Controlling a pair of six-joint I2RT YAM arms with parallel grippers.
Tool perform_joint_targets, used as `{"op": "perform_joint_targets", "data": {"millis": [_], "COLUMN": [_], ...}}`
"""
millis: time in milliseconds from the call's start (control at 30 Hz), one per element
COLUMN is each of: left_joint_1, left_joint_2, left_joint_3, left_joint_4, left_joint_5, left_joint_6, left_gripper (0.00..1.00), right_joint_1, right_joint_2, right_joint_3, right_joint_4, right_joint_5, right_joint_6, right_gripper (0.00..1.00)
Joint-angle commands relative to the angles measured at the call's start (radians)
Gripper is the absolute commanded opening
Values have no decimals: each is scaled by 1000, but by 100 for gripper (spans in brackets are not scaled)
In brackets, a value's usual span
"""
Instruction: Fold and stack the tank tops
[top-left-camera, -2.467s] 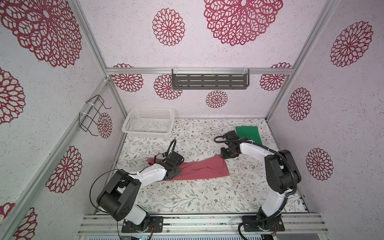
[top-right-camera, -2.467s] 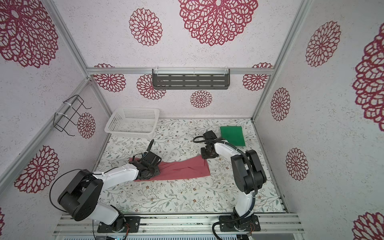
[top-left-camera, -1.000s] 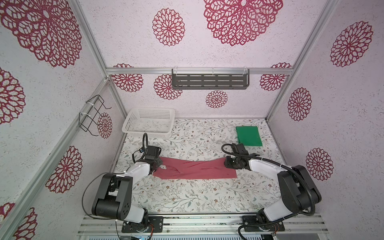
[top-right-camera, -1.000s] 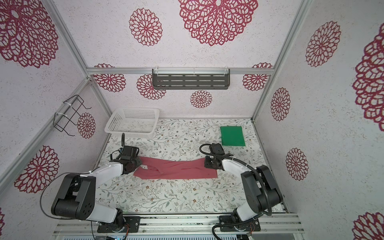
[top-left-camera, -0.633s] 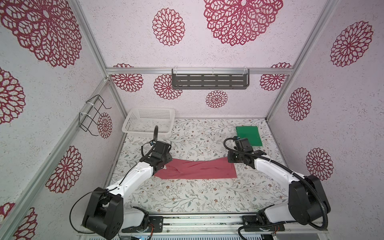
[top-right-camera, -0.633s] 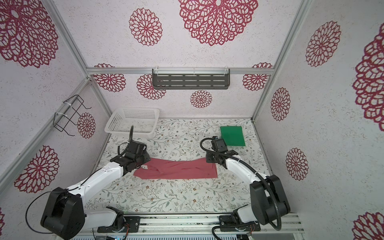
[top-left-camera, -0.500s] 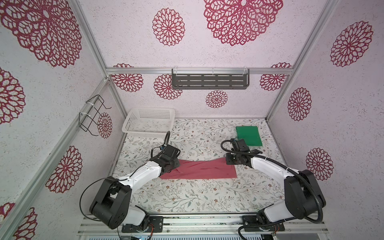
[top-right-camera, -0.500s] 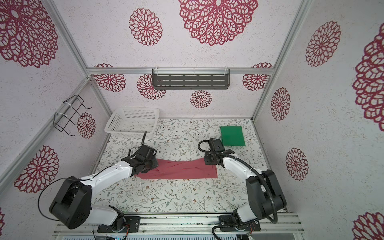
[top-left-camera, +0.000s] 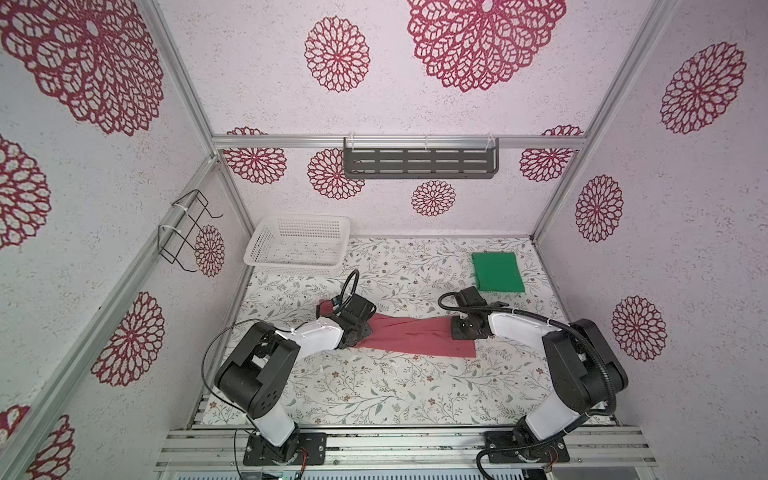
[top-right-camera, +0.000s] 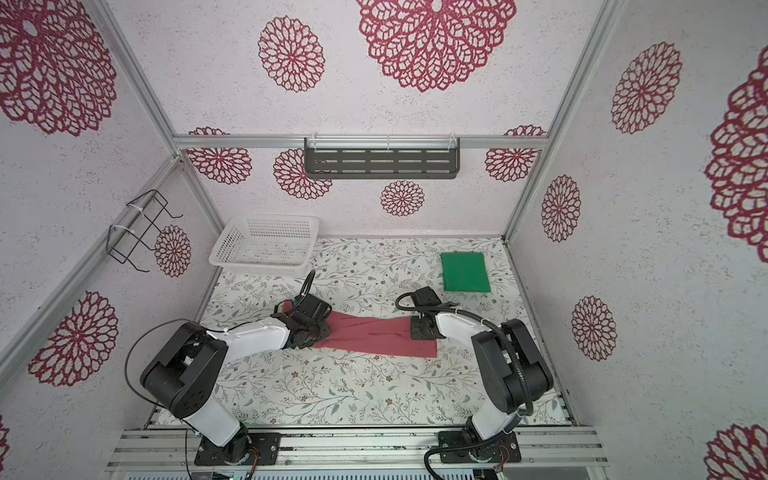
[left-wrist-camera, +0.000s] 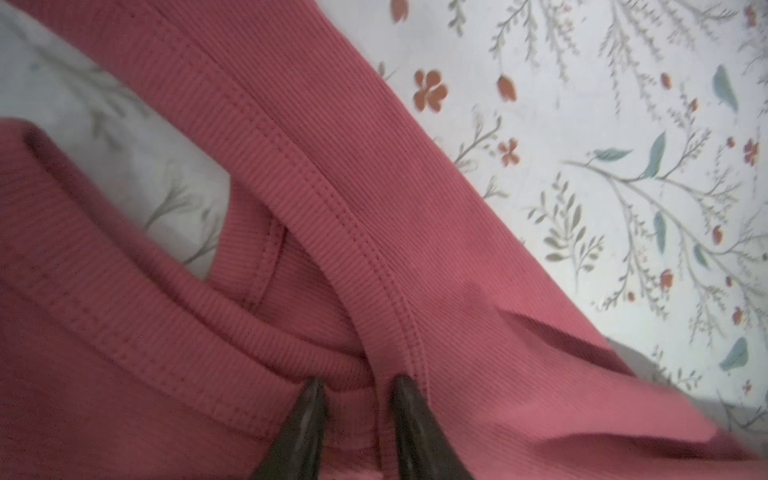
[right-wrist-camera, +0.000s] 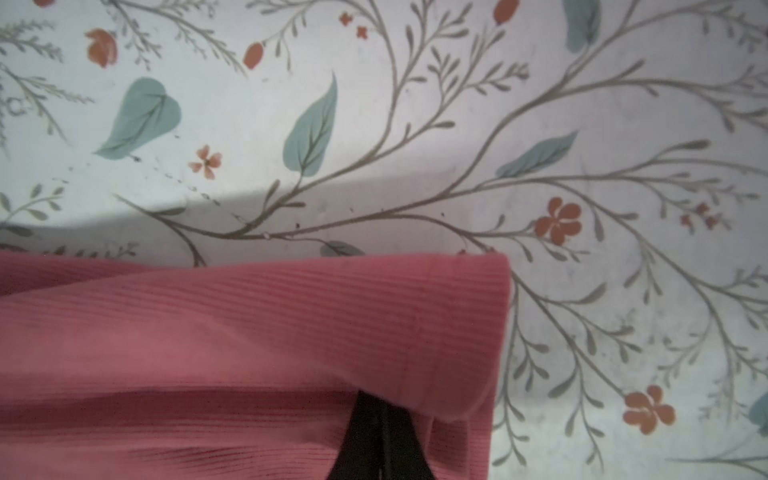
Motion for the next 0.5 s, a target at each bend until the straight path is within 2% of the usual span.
{"op": "perform_joint_targets", "data": {"millis": [0,100,233,300,367,467], "left_joint_1": [31,45,66,74,81,87], "left_joint_2": [193,339,542,628,686,696], "left_joint_3": [79,274,640,808,925,1016], "left_joint_4": [12,-33,-220,-333,-393,-442], "left_joint_5": [40,107,226,276,297,303], "left_joint_6": [60,161,324,385,450,608], "left_gripper": [35,38,43,44,45,48], "right_joint_1": [45,146,336,389,393,365], "right_joint_2": [-71,-138,-202,-225,-253,-291], "right_joint_3": [-111,-213,-246,-193,-120,-27], "right_joint_4": [-75,-25,27,-44,-173,-308], "right_joint_5": [-11,-106,-197,-172,-102,-13], "right_joint_6": [134,268,422,417,374,284], "right_gripper": [4,4,7,15,23,25]}}
